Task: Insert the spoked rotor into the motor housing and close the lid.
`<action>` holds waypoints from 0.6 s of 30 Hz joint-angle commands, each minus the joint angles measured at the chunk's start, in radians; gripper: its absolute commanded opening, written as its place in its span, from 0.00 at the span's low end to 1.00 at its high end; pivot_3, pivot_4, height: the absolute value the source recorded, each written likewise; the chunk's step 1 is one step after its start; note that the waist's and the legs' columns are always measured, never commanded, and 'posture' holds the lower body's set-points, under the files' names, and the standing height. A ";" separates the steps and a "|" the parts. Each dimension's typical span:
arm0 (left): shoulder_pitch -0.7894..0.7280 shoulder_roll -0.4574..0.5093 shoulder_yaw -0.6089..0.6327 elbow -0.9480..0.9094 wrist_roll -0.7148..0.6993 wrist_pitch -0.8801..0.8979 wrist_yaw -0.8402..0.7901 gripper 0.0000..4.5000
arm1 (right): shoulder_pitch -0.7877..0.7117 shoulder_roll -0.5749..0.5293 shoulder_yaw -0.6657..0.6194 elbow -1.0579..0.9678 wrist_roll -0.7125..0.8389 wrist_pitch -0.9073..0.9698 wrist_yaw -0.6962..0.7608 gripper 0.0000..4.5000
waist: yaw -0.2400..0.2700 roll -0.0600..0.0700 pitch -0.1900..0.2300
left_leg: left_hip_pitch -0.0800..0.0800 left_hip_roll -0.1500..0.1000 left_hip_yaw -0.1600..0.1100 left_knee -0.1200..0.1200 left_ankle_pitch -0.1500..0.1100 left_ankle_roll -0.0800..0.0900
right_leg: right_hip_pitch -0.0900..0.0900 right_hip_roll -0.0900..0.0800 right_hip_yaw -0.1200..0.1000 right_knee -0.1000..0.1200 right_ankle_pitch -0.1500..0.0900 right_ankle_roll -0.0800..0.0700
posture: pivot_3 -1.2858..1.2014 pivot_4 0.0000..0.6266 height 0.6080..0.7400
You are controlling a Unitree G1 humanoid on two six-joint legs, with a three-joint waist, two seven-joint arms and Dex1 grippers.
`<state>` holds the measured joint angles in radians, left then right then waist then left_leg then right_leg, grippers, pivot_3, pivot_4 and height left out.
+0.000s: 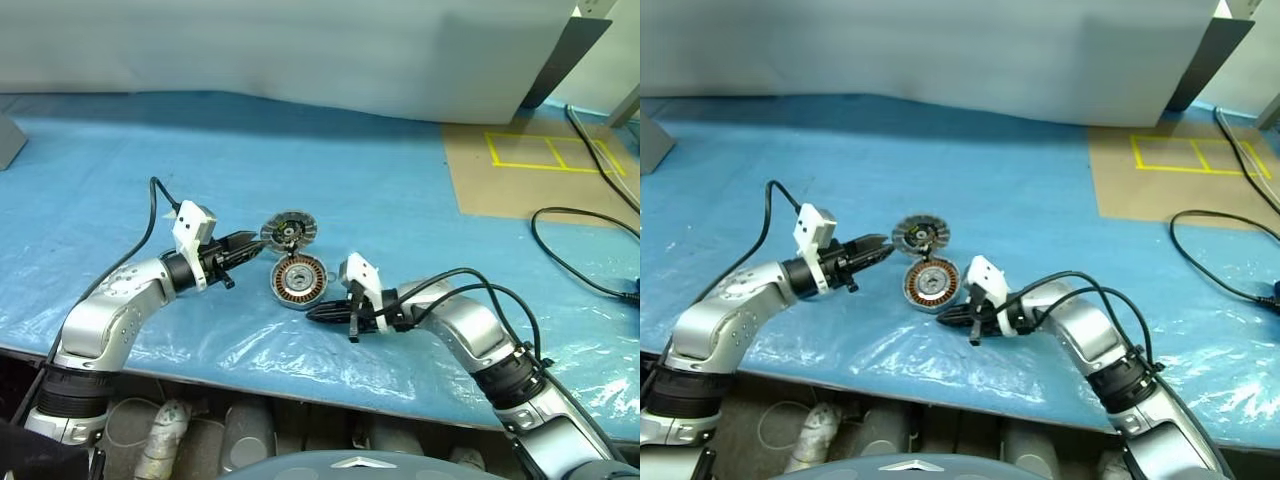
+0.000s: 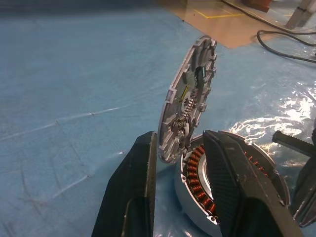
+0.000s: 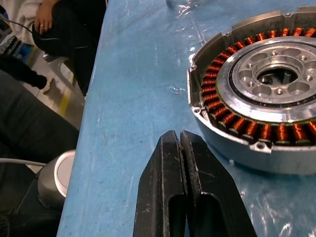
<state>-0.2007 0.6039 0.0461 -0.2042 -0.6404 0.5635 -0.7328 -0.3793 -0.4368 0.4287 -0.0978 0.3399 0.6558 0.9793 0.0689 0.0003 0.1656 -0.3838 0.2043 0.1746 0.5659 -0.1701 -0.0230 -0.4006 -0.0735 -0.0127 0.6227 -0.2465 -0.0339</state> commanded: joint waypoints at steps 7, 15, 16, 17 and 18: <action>0.006 0.000 0.018 -0.091 -0.027 0.051 -0.024 0.34 | -0.041 0.069 0.002 0.101 -0.071 -0.080 -0.023 0.03 | 0.000 0.000 0.000 | 0.000 0.000 0.000 0.000 0.000 0.000 | 0.000 0.000 0.000 0.001 0.000 0.000 | 0.52 0.24 1.00; 0.004 0.002 0.007 -0.135 -0.052 0.104 -0.046 0.34 | -0.062 0.167 -0.050 0.117 -0.084 -0.067 -0.128 0.03 | -0.001 0.000 0.000 | 0.000 0.000 0.000 0.000 0.000 0.000 | -0.001 0.000 0.000 0.000 0.000 0.000 | 0.52 0.24 1.00; 0.002 0.002 0.006 -0.136 -0.048 0.104 -0.045 0.34 | -0.059 0.172 -0.051 0.118 -0.086 -0.064 -0.134 0.03 | -0.001 0.000 0.000 | 0.000 0.000 0.000 -0.001 0.000 0.000 | -0.001 0.000 0.000 0.000 0.000 0.000 | 0.52 0.24 1.00; -0.004 0.000 0.005 -0.133 -0.048 0.108 -0.042 0.34 | -0.054 0.177 -0.052 0.124 -0.090 -0.063 -0.145 0.03 | -0.001 0.000 0.000 | 0.000 0.000 0.000 -0.001 0.000 0.000 | -0.001 0.000 0.000 0.000 0.000 0.000 | 0.52 0.24 1.00; -0.009 -0.003 0.004 -0.131 -0.047 0.110 -0.040 0.34 | -0.051 0.180 -0.053 0.128 -0.092 -0.062 -0.152 0.03 | 0.000 0.000 0.000 | 0.000 0.000 0.000 -0.001 0.000 0.000 | -0.001 0.000 0.000 0.000 0.000 0.000 | 0.52 0.24 1.00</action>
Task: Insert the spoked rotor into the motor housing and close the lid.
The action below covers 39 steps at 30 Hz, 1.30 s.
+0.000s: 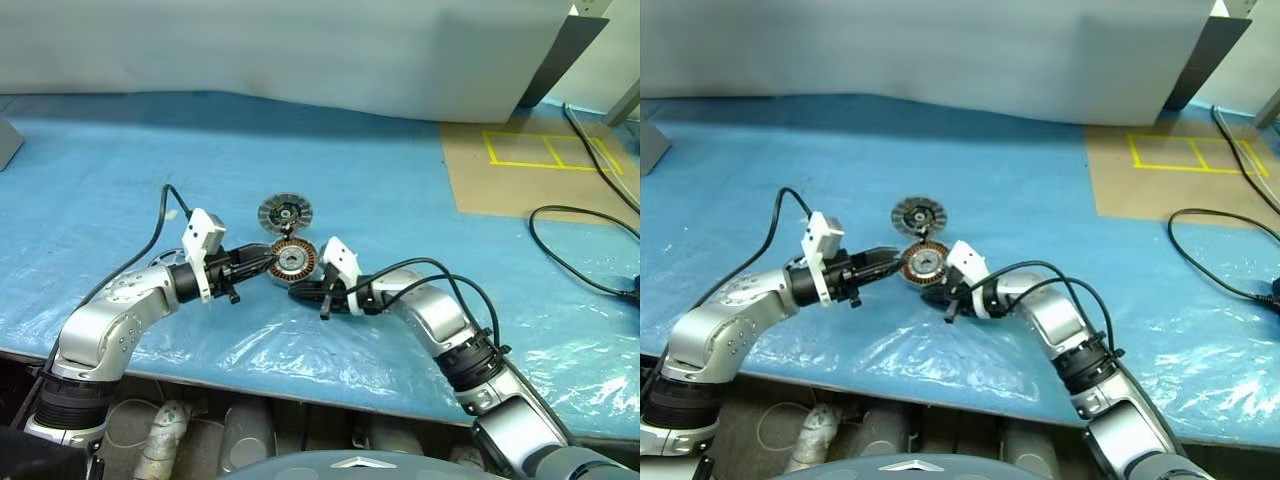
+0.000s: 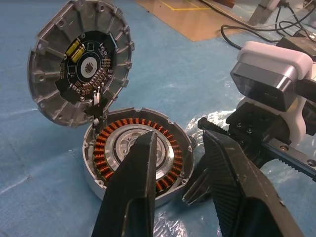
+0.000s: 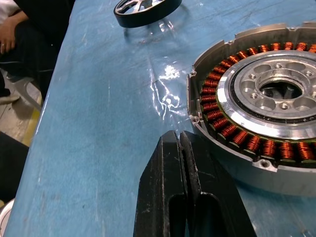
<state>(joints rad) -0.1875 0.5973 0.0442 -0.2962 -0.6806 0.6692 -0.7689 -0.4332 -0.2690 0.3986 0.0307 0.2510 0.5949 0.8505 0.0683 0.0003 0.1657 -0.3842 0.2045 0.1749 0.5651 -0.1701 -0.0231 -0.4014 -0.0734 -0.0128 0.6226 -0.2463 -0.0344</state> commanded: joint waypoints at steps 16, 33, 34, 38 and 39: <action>-0.035 -0.009 -0.001 -0.033 -0.021 0.025 -0.026 0.34 | -0.023 0.052 -0.058 0.075 -0.050 -0.088 -0.087 0.03 | 0.000 0.000 0.000 | 0.000 0.000 0.000 0.000 0.000 0.000 | 0.000 0.000 0.000 0.000 0.000 0.000 | 0.52 0.24 1.00; -0.026 -0.005 0.006 0.022 0.013 -0.041 -0.112 0.34 | 0.048 -0.211 -0.226 -0.351 0.167 0.142 0.039 0.03 | 0.002 0.000 0.000 | 0.001 0.000 0.000 -0.002 0.000 0.000 | 0.001 0.000 0.000 -0.002 0.000 0.000 | 0.52 0.24 1.00; -0.027 -0.007 0.002 0.031 0.019 -0.045 -0.111 0.34 | 0.048 -0.221 -0.228 -0.356 0.155 0.133 0.028 0.03 | -0.001 0.000 0.000 | 0.001 0.000 0.000 -0.002 0.000 0.000 | 0.000 0.000 0.000 -0.002 0.000 0.000 | 0.52 0.24 1.00; -0.049 -0.037 -0.013 0.066 0.053 -0.067 -0.086 0.34 | 0.049 -0.222 -0.239 -0.352 0.075 0.058 -0.067 0.10 | 0.001 0.000 0.000 | 0.001 0.000 0.001 -0.002 0.000 0.000 | 0.000 0.000 0.001 -0.001 0.000 0.000 | 0.52 0.24 1.00; -0.057 -0.046 -0.017 0.076 0.060 -0.074 -0.087 0.34 | 0.053 -0.215 -0.248 -0.352 0.075 0.051 -0.082 0.15 | 0.001 0.000 0.000 | 0.001 0.000 0.001 -0.002 0.000 0.000 | 0.000 0.000 0.001 -0.002 0.000 0.000 | 0.52 0.24 1.00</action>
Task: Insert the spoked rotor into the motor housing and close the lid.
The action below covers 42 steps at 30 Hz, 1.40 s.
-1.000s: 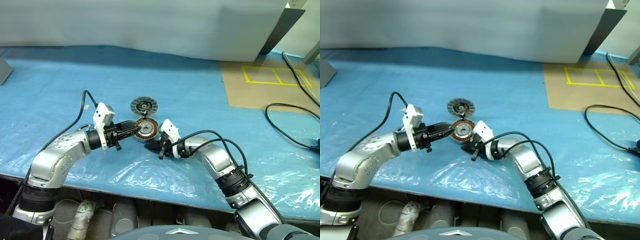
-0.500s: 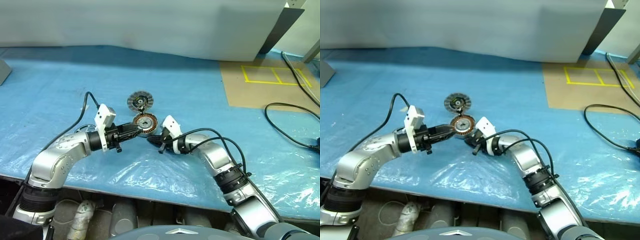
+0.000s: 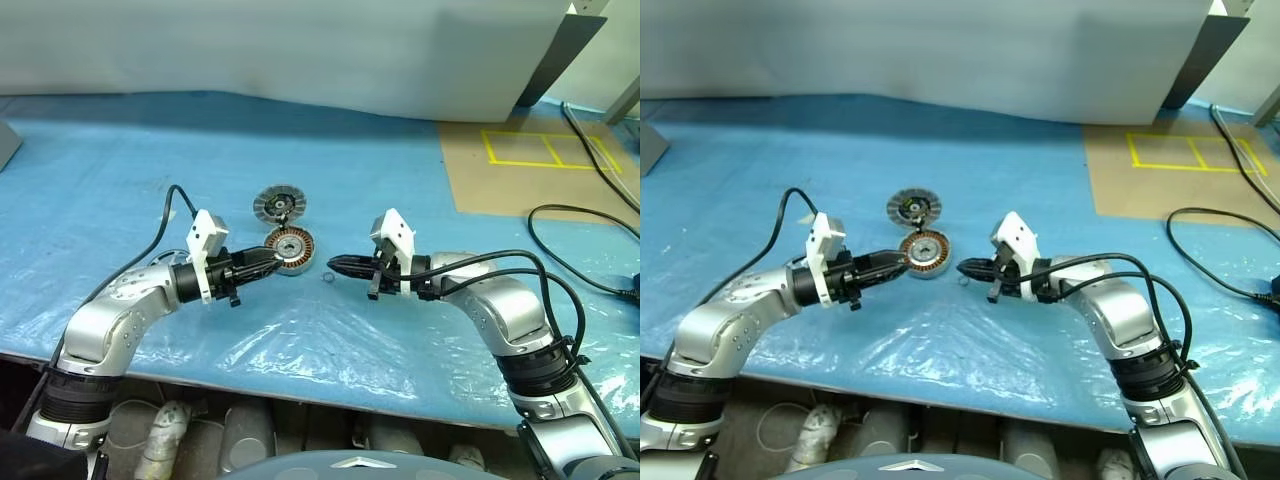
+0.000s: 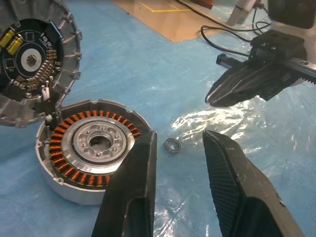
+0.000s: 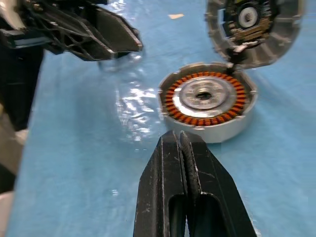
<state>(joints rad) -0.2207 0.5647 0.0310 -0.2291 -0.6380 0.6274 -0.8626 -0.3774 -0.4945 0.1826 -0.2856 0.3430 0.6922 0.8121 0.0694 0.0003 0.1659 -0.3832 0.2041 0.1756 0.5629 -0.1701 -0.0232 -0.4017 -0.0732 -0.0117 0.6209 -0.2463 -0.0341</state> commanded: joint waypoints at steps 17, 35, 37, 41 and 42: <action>-0.076 -0.032 -0.071 0.132 0.169 -0.206 -0.076 0.99 | -0.040 -0.153 0.047 -0.067 -0.031 -0.086 0.123 1.00 | 0.001 0.000 0.000 | -0.001 0.000 0.000 0.000 0.000 0.000 | 0.000 0.000 0.000 0.000 0.000 0.000 | 0.52 0.24 1.00; 0.022 0.064 -0.064 0.157 0.255 -0.366 -0.215 0.99 | -0.193 -0.099 0.251 0.250 -0.254 -0.395 0.284 1.00 | 0.001 0.000 0.000 | -0.003 0.000 0.000 0.001 0.000 0.000 | -0.002 -0.001 -0.001 0.002 0.000 0.000 | 0.52 0.24 1.00; 0.046 0.066 -0.060 0.132 0.248 -0.356 -0.208 0.99 | -0.164 -0.093 0.236 0.249 -0.252 -0.390 0.269 1.00 | 0.000 -0.001 0.000 | -0.003 0.001 0.000 0.001 0.000 0.000 | -0.002 0.000 -0.001 0.002 0.000 0.000 | 0.52 0.24 1.00; 0.060 0.067 -0.057 0.104 0.240 -0.334 -0.193 0.99 | -0.138 -0.050 0.218 0.301 -0.250 -0.378 0.233 1.00 | -0.003 -0.001 0.000 | -0.001 0.001 0.000 0.002 0.000 0.001 | -0.002 0.000 0.000 0.003 0.000 -0.001 | 0.52 0.24 1.00; 0.060 0.065 -0.057 0.102 0.240 -0.332 -0.188 0.99 | -0.138 -0.036 0.214 0.323 -0.253 -0.378 0.223 1.00 | -0.003 -0.001 0.000 | -0.001 0.001 0.000 0.002 0.000 0.001 | -0.002 0.000 0.000 0.003 0.000 -0.001 | 0.52 0.24 1.00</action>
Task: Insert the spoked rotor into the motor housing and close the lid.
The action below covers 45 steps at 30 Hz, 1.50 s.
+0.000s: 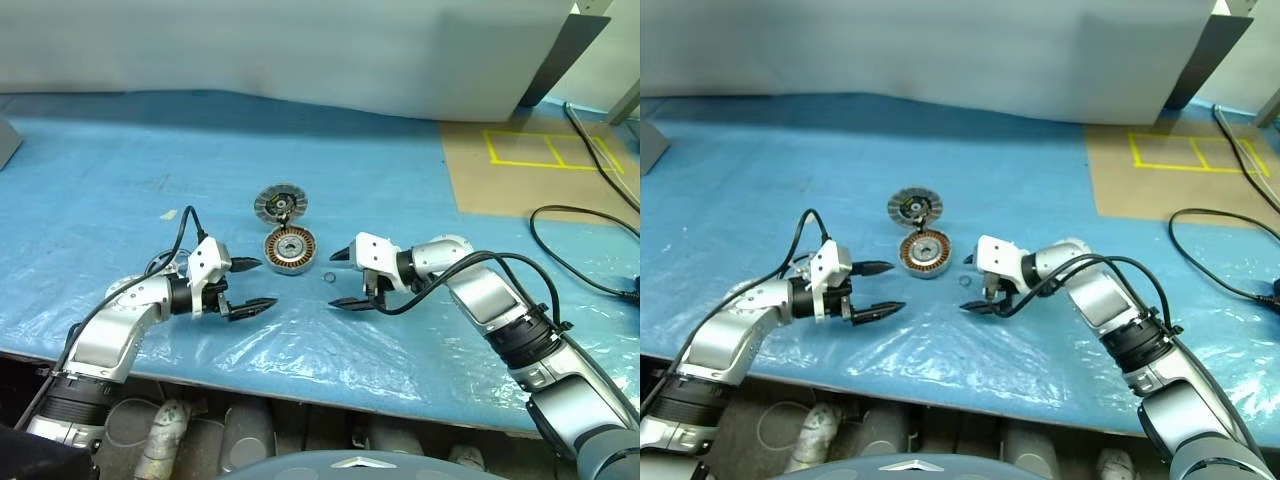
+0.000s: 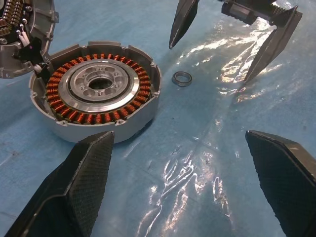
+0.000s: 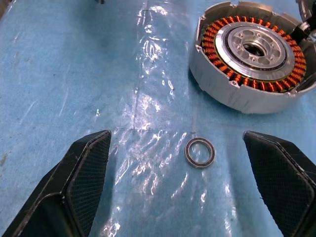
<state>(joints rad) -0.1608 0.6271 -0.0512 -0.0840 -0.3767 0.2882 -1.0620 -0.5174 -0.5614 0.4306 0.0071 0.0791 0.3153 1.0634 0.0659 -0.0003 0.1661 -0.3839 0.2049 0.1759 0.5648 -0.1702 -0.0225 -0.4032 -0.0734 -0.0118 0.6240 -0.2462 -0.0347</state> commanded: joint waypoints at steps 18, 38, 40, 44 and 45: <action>-0.035 -0.007 0.007 -0.076 -0.032 0.064 0.035 1.00 | 0.054 0.080 -0.061 0.154 -0.013 -0.001 -0.069 0.73 | 0.003 0.000 0.000 | 0.000 0.000 0.000 0.001 0.000 0.000 | 0.002 0.000 0.000 0.000 0.000 0.000 | 0.52 0.24 1.00; -0.041 -0.011 0.018 -0.079 -0.046 0.098 0.030 1.00 | 0.081 0.083 -0.088 0.093 0.011 0.052 -0.060 0.05 | 0.003 0.000 0.000 | 0.000 0.000 0.000 0.001 0.000 0.000 | 0.001 0.000 0.000 -0.001 0.000 0.000 | 0.52 0.24 1.00; -0.042 -0.010 0.019 -0.077 -0.047 0.098 0.030 1.00 | 0.087 0.086 -0.093 0.060 0.027 0.061 -0.055 0.14 | 0.003 0.000 0.000 | 0.000 0.000 0.000 0.000 0.000 0.000 | 0.002 0.000 0.000 -0.001 0.000 0.000 | 0.52 0.24 1.00; -0.046 -0.002 0.029 -0.064 -0.043 0.091 0.028 1.00 | 0.046 0.104 -0.113 -0.024 0.076 0.102 -0.038 0.45 | 0.002 0.000 0.000 | 0.000 0.000 0.000 0.000 0.000 0.000 | 0.001 0.000 0.000 -0.001 0.000 0.000 | 0.52 0.24 1.00; -0.046 0.000 0.031 -0.062 -0.043 0.090 0.027 1.00 | 0.037 0.102 -0.112 -0.035 0.079 0.105 -0.033 0.51 | 0.001 0.000 0.000 | 0.000 0.000 0.000 0.000 0.000 0.000 | 0.001 0.000 0.000 -0.001 0.000 0.000 | 0.52 0.24 1.00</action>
<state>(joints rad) -0.1956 0.6118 -0.0497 -0.1301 -0.4092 0.3917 -1.0303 -0.4462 -0.4621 0.3460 0.0356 0.1270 0.4173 1.0162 0.0664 -0.0003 0.1661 -0.3838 0.2049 0.1760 0.5651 -0.1702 -0.0225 -0.4027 -0.0734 -0.0116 0.6233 -0.2460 -0.0350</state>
